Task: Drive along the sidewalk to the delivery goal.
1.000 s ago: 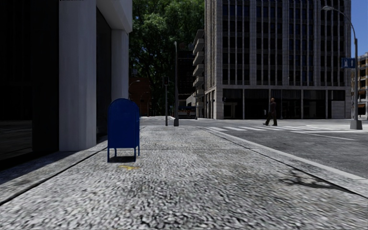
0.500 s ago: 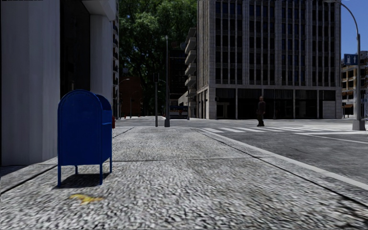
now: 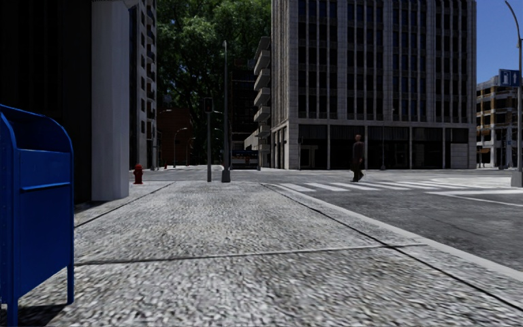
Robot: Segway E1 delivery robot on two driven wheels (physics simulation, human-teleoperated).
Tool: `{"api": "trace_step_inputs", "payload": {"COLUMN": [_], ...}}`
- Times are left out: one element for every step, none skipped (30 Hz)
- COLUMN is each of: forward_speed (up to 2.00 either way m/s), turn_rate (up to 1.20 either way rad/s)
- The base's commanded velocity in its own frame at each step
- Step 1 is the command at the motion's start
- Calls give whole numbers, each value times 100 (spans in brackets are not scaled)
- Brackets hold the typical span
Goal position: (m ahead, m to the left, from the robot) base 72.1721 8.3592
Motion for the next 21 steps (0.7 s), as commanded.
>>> {"api": "trace_step_inputs", "payload": {"forward_speed": [200, 200, 200, 200, 200, 200, 200, 200, 200, 200, 200, 200, 200, 200, 200, 200, 200, 200, 200, 200, 200], "turn_rate": [0, 0, 0, 0, 0, 0, 0, 0, 0, 0, 0, 0, 0, 0, 0, 0, 0, 0, 0, 0, 0]}}
